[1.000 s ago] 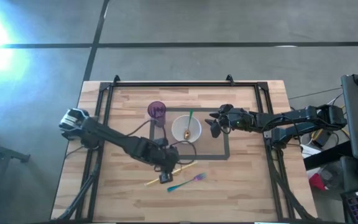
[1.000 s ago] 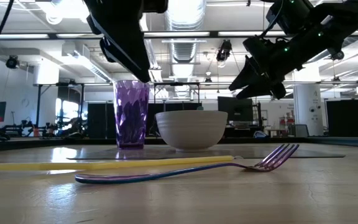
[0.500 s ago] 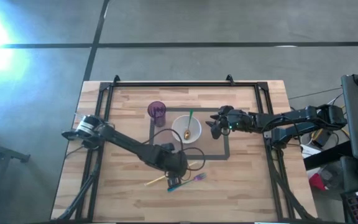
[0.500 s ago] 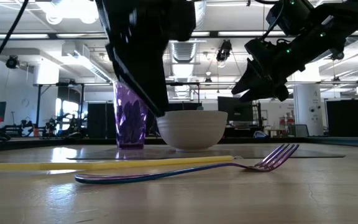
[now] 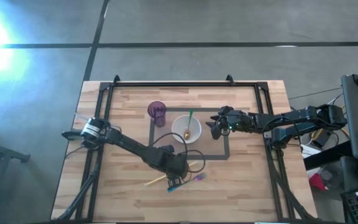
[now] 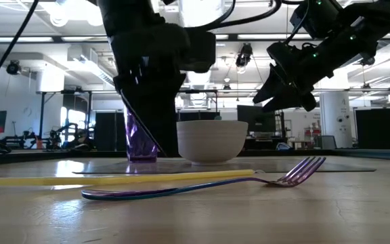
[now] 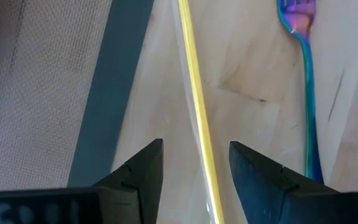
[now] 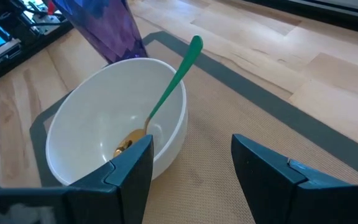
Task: Pick & Place Utensil
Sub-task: Put the yellow straw into the purple glass on the brown placemat
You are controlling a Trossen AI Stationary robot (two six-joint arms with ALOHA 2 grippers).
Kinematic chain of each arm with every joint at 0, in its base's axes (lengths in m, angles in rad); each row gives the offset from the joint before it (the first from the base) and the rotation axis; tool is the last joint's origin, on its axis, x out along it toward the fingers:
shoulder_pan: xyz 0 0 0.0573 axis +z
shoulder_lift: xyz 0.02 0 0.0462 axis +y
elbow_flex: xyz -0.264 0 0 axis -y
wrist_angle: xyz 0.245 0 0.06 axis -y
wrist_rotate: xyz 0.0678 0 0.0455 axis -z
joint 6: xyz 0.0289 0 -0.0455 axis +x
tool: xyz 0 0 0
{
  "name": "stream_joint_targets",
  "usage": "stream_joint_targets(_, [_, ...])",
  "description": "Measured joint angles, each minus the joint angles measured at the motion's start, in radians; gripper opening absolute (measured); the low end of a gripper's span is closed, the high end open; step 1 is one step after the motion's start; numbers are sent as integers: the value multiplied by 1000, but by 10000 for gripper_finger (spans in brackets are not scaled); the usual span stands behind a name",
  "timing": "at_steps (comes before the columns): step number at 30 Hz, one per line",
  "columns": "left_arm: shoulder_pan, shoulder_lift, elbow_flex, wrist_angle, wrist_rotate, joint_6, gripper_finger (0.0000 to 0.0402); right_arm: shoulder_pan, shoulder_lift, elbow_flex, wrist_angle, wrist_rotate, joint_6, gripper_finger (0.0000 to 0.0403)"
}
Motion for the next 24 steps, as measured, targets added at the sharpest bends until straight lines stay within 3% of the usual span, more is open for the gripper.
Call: stream_joint_targets(24, [1, 1, -59, 80, 3, -9, 174, 0, 0, 0, -2, 3, 0, 210])
